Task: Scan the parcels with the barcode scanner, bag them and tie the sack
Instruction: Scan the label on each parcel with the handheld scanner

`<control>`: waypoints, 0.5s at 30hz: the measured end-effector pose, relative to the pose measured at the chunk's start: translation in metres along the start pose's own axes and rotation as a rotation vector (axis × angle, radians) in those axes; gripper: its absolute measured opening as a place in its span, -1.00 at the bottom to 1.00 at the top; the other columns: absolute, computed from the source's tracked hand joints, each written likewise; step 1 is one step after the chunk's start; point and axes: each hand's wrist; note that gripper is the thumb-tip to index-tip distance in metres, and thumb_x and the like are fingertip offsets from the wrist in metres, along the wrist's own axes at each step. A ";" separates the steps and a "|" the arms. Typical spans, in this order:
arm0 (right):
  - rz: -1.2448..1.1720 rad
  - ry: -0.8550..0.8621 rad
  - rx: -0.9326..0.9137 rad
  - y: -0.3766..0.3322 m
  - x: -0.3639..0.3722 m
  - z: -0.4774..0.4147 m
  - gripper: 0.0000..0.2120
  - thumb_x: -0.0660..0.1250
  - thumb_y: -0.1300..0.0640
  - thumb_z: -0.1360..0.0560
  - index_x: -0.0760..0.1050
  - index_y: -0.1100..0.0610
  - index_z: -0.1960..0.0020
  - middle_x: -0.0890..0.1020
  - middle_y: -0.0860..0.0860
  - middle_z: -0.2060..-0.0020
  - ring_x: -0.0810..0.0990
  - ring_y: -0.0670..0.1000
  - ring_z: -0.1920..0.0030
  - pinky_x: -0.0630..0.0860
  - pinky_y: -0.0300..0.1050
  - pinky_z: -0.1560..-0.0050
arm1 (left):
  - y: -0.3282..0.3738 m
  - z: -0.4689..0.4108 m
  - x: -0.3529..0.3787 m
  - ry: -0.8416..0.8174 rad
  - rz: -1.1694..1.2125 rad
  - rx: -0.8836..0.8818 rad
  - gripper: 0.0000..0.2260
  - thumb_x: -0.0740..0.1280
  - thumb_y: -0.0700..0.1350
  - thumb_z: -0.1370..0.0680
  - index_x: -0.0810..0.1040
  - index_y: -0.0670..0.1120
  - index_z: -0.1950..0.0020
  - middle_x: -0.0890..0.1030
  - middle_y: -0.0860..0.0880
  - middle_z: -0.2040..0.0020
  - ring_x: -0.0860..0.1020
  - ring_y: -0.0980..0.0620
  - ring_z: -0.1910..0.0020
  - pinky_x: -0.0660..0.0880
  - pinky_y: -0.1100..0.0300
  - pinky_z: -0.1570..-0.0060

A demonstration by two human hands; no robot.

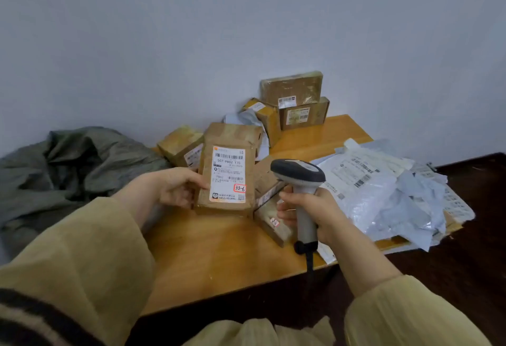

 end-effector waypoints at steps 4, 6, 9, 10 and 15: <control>0.081 -0.084 0.129 0.025 0.025 -0.018 -0.64 0.50 0.19 -0.39 0.52 0.19 -0.15 0.63 0.16 0.00 0.62 0.16 0.02 0.62 0.07 0.13 | -0.054 0.013 -0.004 0.021 0.080 -0.148 -0.58 0.38 -0.30 -0.38 0.49 -0.14 -0.24 0.66 -0.14 -0.03 0.60 -0.12 -0.03 0.52 -0.06 0.02; 0.130 -0.108 0.162 0.038 0.039 -0.024 -0.62 0.51 0.17 -0.38 0.51 0.15 -0.15 0.61 0.11 -0.02 0.59 0.14 0.00 0.61 0.05 0.17 | -0.081 0.011 -0.002 0.035 0.133 -0.235 -0.44 0.42 -0.29 -0.31 0.45 -0.18 -0.31 0.58 -0.18 -0.20 0.56 -0.17 -0.12 0.49 -0.13 -0.10; 0.167 -0.141 0.186 0.052 0.057 -0.027 -0.75 0.50 0.20 -0.39 0.52 0.09 -0.01 0.64 0.11 0.06 0.63 0.19 0.02 0.60 0.22 0.01 | -0.106 0.004 0.015 0.056 0.188 -0.326 -0.59 0.30 -0.29 -0.45 0.43 -0.24 -0.30 0.59 -0.20 -0.10 0.57 -0.15 0.00 0.50 -0.08 -0.05; 0.168 -0.153 0.198 0.055 0.061 -0.029 -0.78 0.48 0.22 -0.40 0.52 0.11 0.01 0.65 0.12 0.09 0.64 0.17 0.06 0.60 0.23 -0.01 | -0.113 -0.001 0.021 0.053 0.197 -0.341 -0.62 0.29 -0.28 -0.49 0.42 -0.23 -0.31 0.59 -0.20 -0.07 0.57 -0.14 0.01 0.52 -0.06 -0.01; 0.225 -0.129 0.186 0.057 0.075 -0.040 -0.83 0.47 0.24 -0.41 0.50 0.07 0.11 0.64 0.04 0.17 0.59 -0.04 0.23 0.59 -0.02 0.12 | -0.102 -0.022 0.030 0.180 -0.041 -0.341 -0.56 0.32 -0.21 -0.55 0.33 -0.21 -0.41 0.56 -0.14 -0.15 0.53 -0.10 -0.14 0.52 0.05 -0.12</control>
Point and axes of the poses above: each hand's wrist, its own z-axis away from the middle knuckle, its own x-axis out of the palm, y = z × x
